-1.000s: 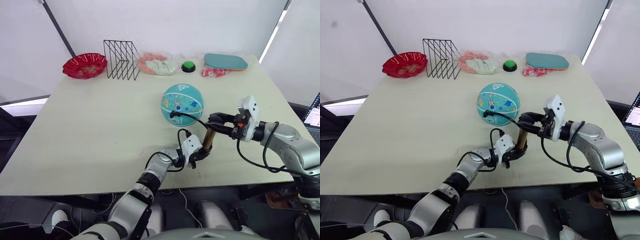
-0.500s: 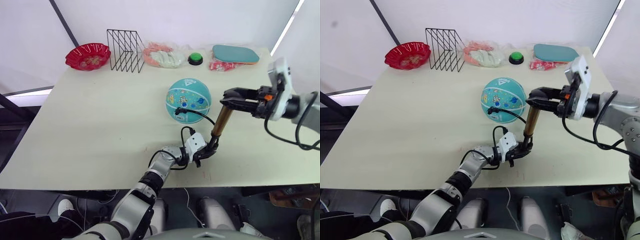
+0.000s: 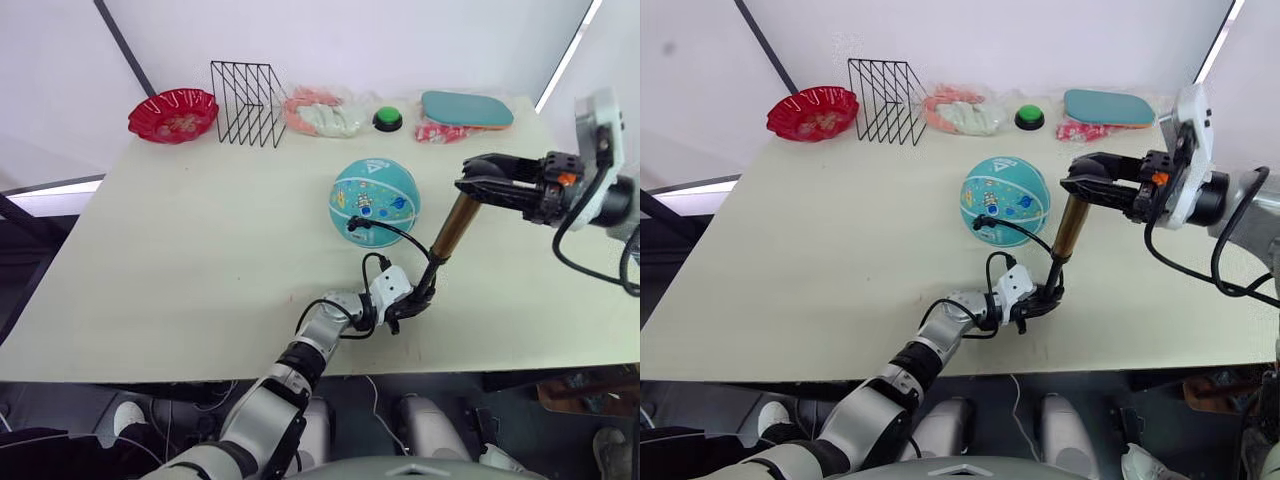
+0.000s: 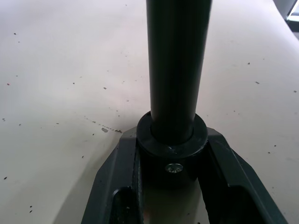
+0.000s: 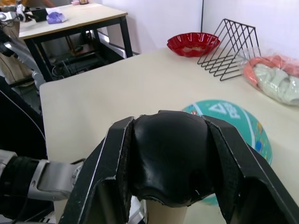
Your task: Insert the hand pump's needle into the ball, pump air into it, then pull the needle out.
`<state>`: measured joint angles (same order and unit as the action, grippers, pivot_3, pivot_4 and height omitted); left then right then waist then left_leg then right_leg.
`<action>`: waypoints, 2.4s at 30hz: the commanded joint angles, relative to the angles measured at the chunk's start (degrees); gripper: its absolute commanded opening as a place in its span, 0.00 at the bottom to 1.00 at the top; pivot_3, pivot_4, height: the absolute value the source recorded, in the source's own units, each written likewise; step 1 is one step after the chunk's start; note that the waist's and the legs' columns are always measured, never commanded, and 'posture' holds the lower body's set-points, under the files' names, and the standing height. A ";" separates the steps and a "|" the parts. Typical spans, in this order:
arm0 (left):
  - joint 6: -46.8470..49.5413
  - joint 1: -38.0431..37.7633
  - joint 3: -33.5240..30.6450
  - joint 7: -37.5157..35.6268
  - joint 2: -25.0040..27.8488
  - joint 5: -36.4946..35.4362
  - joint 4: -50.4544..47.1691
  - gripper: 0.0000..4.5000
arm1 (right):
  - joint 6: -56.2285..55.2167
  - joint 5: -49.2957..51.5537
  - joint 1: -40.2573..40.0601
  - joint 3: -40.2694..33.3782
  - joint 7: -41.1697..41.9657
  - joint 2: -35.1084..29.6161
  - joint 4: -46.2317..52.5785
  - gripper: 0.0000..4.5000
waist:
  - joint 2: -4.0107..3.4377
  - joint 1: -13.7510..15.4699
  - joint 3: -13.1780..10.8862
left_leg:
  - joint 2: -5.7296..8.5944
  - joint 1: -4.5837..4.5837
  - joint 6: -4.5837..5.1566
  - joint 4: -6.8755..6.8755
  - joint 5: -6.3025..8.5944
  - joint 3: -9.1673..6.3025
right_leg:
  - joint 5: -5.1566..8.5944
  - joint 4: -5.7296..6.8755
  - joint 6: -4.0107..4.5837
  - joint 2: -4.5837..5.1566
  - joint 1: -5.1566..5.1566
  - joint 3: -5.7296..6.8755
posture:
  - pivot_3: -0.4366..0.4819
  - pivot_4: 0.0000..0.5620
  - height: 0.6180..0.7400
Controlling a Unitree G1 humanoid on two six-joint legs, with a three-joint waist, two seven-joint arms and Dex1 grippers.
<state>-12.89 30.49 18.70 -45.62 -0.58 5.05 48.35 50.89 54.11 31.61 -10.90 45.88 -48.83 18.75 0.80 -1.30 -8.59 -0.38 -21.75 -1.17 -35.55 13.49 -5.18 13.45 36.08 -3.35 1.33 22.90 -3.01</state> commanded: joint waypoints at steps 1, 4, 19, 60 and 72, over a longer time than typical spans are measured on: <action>2.38 -2.70 0.58 -0.15 0.98 1.20 4.22 0.23 | -1.67 -5.87 -3.75 5.29 -0.23 1.68 -1.76 0.36 | 0.03 -0.23 0.07 | -0.04 0.01 0.00 -0.01 0.00 -0.02 | 0.01 0.00 0.01 -0.05 -0.02 0.01 | 0.48 0.27 1.00; 2.46 -2.87 0.53 -0.01 1.02 1.21 3.92 0.23 | -5.07 -10.64 -7.64 10.28 0.82 3.98 -4.06 0.36 | 0.10 -0.47 0.32 | -0.09 0.03 0.00 -0.02 0.00 -0.04 | 0.01 0.00 0.02 -0.12 -0.05 0.01 | 0.48 0.27 1.00; 2.23 -1.87 -0.07 0.67 0.97 1.08 4.34 0.23 | -15.42 -24.69 -16.04 21.57 3.22 12.66 -11.72 0.36 | 0.60 -1.04 1.58 | -0.22 0.45 -0.01 0.11 0.01 -0.11 | 0.04 0.00 0.07 -0.29 -0.37 0.01 | 0.48 0.27 1.00; 13.77 -0.18 -0.52 -6.64 4.54 -2.11 -14.37 0.63 | -12.44 -25.64 -13.95 19.67 2.37 11.61 -5.14 0.36 | 0.38 -1.03 0.34 | -0.22 0.02 -0.02 0.25 0.01 -0.13 | -0.11 -0.16 -0.14 -0.29 0.02 0.00 | 0.48 0.27 1.00; 24.57 -3.86 -1.23 -13.22 11.64 -7.88 -31.03 0.84 | -12.39 -25.29 -13.45 17.68 1.37 10.25 -1.88 0.36 | 0.28 -0.83 0.12 | -0.17 -0.02 -0.02 0.17 0.01 -0.13 | -0.11 -0.16 -0.14 -0.22 0.01 0.00 | 0.48 0.27 1.00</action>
<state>9.74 27.12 18.01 -56.91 10.19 -0.41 22.10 35.51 31.34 19.94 5.15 48.16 -37.14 18.32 1.08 -2.13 -8.48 -0.55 -21.77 -1.19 -35.38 13.50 -5.31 13.35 35.93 -3.48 1.11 22.91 -3.01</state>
